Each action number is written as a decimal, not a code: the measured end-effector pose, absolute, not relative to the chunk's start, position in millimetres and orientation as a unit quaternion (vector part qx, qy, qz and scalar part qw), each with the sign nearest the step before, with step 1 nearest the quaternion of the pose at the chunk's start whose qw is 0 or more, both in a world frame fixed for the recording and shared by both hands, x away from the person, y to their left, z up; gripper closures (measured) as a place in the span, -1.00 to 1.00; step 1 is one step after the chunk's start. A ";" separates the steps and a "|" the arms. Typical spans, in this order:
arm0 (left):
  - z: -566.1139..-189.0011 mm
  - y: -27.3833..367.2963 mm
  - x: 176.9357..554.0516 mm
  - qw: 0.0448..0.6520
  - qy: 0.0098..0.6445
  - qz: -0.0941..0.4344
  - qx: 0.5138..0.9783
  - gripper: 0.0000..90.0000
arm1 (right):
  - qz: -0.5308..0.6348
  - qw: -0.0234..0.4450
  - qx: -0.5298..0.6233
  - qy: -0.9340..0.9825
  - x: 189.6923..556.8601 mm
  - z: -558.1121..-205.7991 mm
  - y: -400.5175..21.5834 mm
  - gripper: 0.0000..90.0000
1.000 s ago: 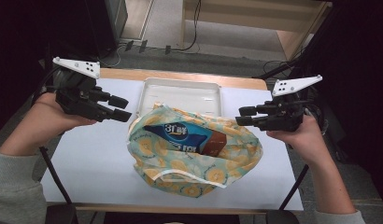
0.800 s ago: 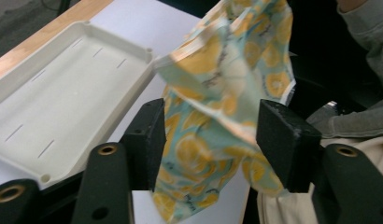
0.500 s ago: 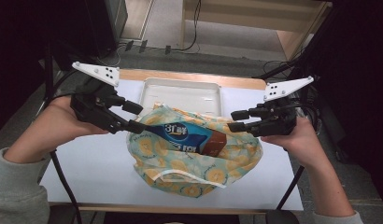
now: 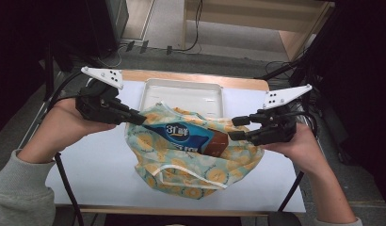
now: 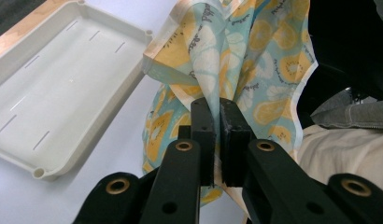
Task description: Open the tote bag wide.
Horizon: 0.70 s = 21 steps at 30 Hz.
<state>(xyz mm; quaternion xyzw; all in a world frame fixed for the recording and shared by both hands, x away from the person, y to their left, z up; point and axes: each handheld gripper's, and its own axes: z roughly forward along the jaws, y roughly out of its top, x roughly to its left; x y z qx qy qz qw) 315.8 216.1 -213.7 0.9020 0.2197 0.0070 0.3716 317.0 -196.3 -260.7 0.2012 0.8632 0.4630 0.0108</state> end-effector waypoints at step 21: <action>-225.7 252.0 328.4 0.383 0.264 0.018 0.885 0.98 | 0.444 0.048 0.234 0.864 319.5 -268.4 -211.1 0.90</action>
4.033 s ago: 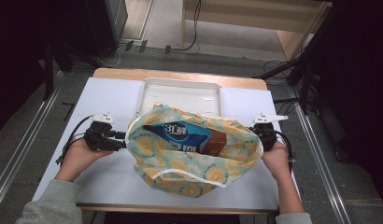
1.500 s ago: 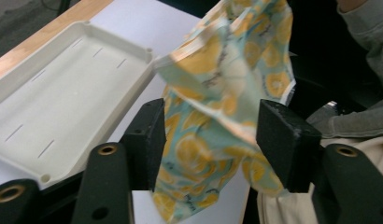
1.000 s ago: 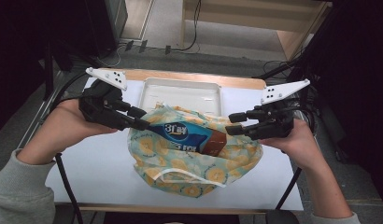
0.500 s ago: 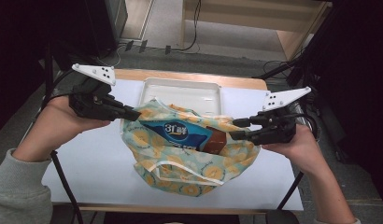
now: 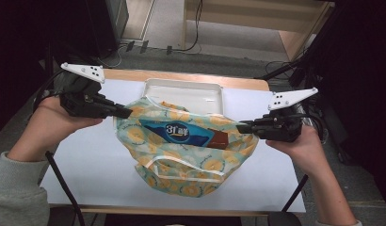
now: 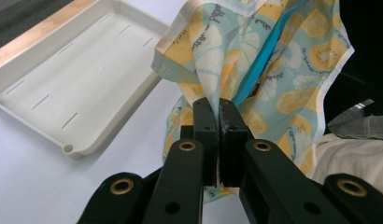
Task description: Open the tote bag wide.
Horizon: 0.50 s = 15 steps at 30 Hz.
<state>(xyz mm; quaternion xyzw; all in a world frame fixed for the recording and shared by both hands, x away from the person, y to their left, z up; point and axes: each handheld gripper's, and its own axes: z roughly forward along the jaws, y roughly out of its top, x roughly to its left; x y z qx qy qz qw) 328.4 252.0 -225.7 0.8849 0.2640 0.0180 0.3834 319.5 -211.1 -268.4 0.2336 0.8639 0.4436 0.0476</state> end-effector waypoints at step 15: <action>-265.9 261.9 346.5 0.394 0.290 -0.006 0.872 0.97 | 0.444 0.038 0.256 0.858 345.7 -285.4 -200.2 0.87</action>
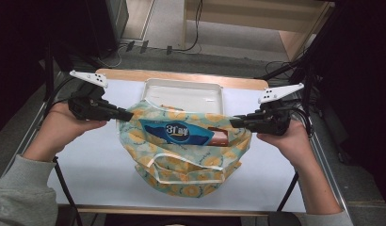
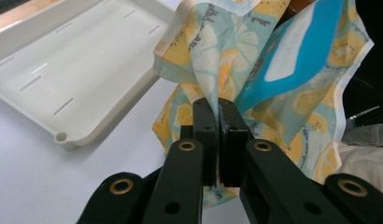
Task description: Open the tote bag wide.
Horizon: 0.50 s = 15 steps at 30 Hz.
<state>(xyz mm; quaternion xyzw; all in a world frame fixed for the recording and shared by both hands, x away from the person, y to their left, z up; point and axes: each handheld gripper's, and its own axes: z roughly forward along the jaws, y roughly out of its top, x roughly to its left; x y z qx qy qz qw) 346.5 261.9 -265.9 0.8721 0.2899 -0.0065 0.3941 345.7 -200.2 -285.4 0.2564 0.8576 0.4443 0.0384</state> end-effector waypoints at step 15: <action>-300.7 267.3 353.1 0.398 0.306 -0.027 0.865 0.98 | 0.436 0.022 0.275 0.857 359.5 -315.5 -200.7 0.86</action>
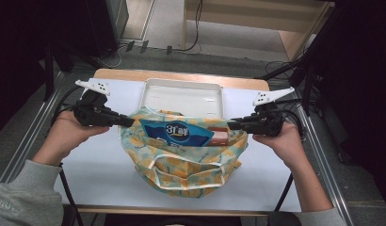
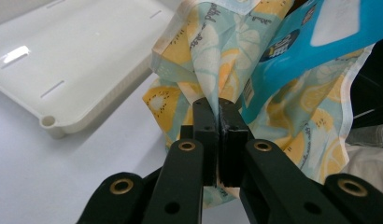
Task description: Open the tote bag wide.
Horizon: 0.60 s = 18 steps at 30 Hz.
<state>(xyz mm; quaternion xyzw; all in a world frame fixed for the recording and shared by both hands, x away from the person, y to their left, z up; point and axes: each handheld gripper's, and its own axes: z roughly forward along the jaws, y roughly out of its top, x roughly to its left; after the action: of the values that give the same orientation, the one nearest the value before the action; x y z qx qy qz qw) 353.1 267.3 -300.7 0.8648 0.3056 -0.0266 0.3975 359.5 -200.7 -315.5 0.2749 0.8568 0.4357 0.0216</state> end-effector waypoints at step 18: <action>-335.0 263.1 356.1 0.394 0.317 -0.048 0.862 0.97 | 0.436 0.011 0.294 0.851 356.0 -348.7 -205.4 0.88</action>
<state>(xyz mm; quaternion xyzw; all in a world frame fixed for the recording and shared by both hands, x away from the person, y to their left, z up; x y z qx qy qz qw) 356.1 263.1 -335.0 0.8615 0.3172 -0.0477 0.3936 356.0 -205.4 -348.7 0.2942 0.8506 0.4357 0.0108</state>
